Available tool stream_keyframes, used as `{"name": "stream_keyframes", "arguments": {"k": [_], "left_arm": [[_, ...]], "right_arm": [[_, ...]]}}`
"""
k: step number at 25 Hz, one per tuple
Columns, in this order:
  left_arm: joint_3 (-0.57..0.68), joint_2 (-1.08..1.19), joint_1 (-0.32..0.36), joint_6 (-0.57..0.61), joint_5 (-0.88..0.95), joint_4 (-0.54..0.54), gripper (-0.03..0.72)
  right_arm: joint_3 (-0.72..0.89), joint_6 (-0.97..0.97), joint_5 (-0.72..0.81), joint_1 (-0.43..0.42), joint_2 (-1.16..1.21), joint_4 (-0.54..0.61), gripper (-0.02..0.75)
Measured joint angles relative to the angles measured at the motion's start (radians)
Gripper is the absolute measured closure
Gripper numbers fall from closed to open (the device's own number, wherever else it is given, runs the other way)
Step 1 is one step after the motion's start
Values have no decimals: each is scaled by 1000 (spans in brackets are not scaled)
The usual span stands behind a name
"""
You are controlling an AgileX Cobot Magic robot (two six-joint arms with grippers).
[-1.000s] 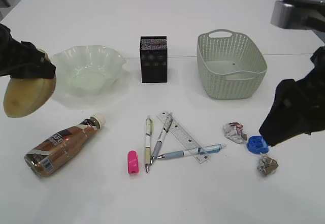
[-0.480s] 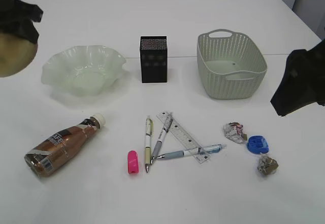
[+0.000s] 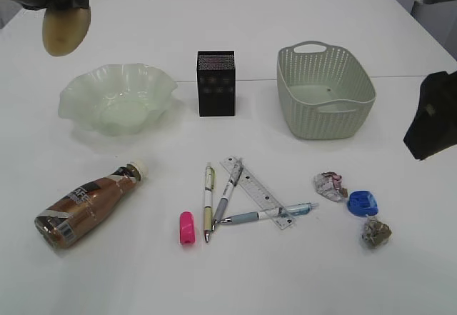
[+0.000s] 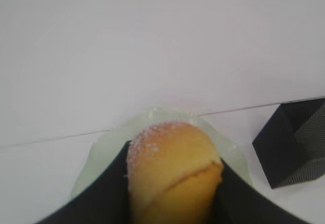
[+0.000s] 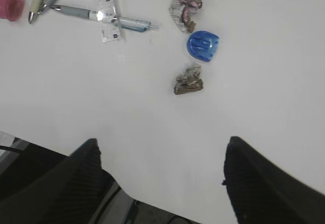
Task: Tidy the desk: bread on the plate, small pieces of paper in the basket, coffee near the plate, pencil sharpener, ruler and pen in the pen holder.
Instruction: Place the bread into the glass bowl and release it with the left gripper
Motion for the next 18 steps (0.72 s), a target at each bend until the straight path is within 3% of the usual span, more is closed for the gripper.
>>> {"name": "stream_keyframes", "arguments": {"k": [9,16,18], "left_arm": [[0,254,0,-1,-294,-28,454],[0,361,-10,-2,-349,-37,423],[0,363,-12,-2,-351,-37,370]], "right_arm": [[0,1,2,0,0,-49,156],[0,2,2,0,0,-51,156],[0,2,2,0,0,-51,156]]}}
